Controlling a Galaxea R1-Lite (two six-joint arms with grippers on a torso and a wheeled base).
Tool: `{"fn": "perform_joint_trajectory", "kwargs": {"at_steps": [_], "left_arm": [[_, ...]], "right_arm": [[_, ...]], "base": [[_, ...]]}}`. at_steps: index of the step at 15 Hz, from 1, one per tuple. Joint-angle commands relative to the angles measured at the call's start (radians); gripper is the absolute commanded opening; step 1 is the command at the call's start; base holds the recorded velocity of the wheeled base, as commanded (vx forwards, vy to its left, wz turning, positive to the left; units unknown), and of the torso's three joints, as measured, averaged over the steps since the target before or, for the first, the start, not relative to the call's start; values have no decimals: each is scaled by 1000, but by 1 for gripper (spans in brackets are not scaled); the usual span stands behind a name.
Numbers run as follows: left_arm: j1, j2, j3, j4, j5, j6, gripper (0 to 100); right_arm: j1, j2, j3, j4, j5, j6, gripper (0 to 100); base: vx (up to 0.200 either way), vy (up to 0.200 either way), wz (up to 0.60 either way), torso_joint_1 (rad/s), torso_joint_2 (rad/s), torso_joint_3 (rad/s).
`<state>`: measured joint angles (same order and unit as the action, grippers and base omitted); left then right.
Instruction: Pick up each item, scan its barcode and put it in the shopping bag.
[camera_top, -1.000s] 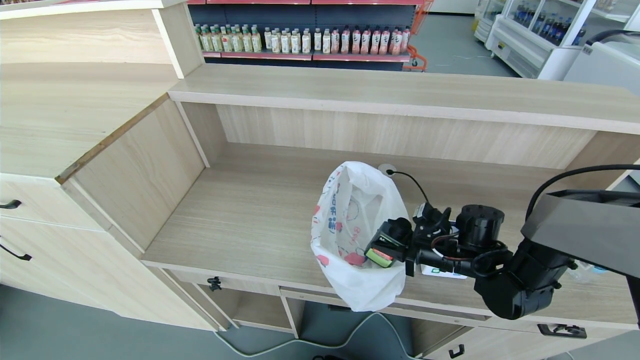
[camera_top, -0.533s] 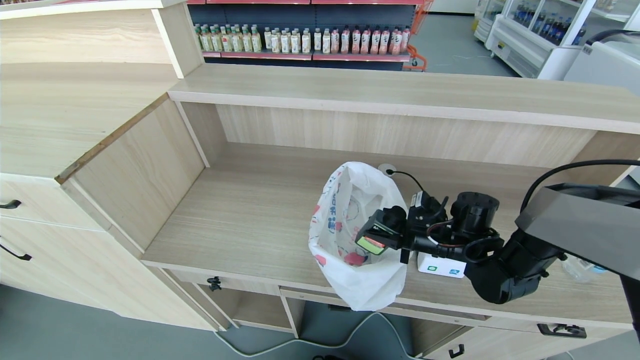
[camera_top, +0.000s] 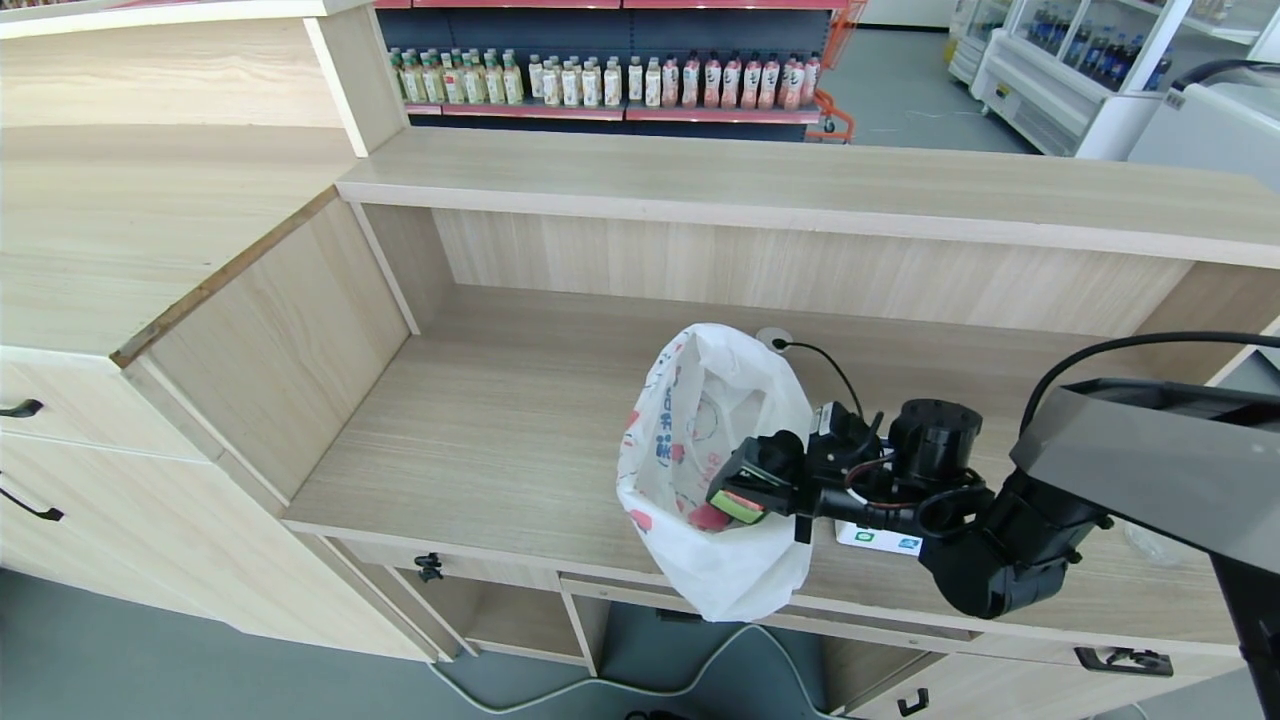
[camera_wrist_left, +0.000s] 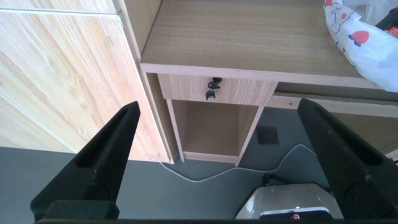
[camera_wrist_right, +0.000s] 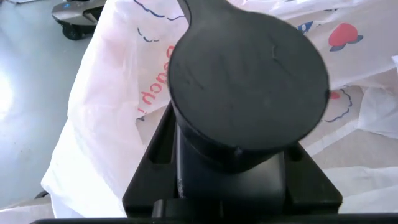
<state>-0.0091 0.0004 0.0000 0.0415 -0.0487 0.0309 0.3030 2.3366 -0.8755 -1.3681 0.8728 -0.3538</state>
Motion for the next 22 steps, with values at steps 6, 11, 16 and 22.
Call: {"fn": "perform_joint_trajectory", "kwargs": {"at_steps": [6, 11, 16, 22], "left_arm": [[0, 1, 0, 0, 0, 0, 100], [0, 1, 0, 0, 0, 0, 100], [0, 1, 0, 0, 0, 0, 100], [0, 1, 0, 0, 0, 0, 100]], "right_arm": [[10, 10, 21, -2, -6, -11, 0], [-2, -68, 53, 15, -5, -2, 100], [-131, -471, 188, 234, -1, 64, 100], [-433, -997, 389, 754, -429, 127, 100]], "base": [[0, 0, 0, 0, 0, 0], [0, 0, 0, 0, 0, 0], [0, 0, 0, 0, 0, 0], [0, 0, 0, 0, 0, 0]]}}
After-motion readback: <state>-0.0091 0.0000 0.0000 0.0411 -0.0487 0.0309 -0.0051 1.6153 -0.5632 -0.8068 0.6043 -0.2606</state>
